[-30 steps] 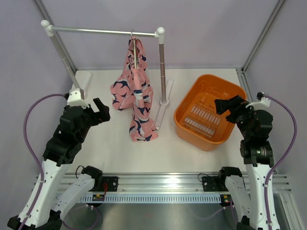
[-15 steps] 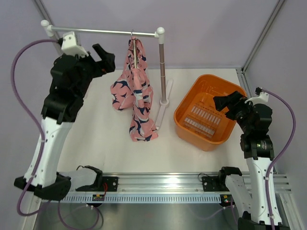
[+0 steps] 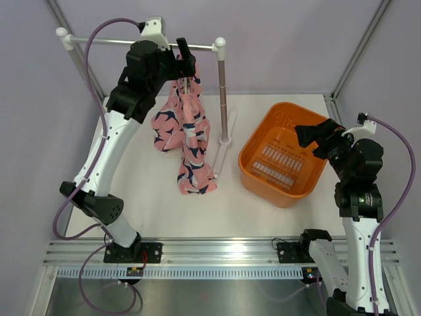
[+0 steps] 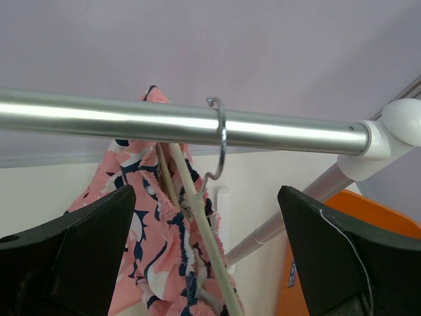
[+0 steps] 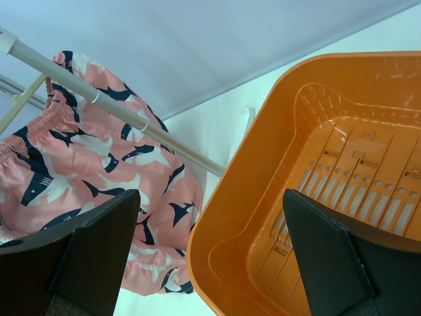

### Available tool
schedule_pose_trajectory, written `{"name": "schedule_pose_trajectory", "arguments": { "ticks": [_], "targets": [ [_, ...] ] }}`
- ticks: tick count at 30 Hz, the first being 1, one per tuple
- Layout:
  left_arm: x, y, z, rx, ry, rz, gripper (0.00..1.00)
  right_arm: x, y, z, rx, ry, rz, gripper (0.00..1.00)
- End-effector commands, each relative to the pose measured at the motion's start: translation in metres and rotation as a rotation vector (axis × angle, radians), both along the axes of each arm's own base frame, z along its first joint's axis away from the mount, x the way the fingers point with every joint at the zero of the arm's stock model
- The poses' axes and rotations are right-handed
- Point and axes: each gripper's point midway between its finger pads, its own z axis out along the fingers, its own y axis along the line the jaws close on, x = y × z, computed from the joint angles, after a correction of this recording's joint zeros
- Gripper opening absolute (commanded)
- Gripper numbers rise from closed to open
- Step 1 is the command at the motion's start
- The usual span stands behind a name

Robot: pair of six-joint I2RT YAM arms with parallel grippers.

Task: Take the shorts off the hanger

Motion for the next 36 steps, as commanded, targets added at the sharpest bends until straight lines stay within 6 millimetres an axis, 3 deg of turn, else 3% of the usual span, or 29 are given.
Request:
{"name": "schedule_pose_trajectory", "arguments": {
  "ticks": [1, 5, 12, 20, 36],
  "targets": [
    [0.003, -0.006, 0.026, -0.003, -0.085, 0.023, 0.95, -0.007, 0.006, 0.014, -0.009, -0.03, 0.035, 0.99],
    [0.014, -0.011, 0.008, 0.028, -0.056, 0.058, 0.95, -0.008, 0.006, 0.013, -0.012, -0.024, 0.032, 0.99],
    [0.024, -0.004, -0.025, 0.078, -0.003, 0.147, 0.94, -0.006, 0.008, 0.012, -0.007, -0.018, 0.046, 0.99],
    [0.029, -0.009, -0.028, 0.083, -0.006, 0.136, 0.92, -0.001, 0.012, 0.013, 0.003, 0.014, 0.073, 0.99],
    [0.032, -0.018, -0.048, 0.073, 0.038, 0.108, 0.62, -0.001, 0.015, 0.013, 0.017, 0.039, 0.085, 1.0]
  ]
}}
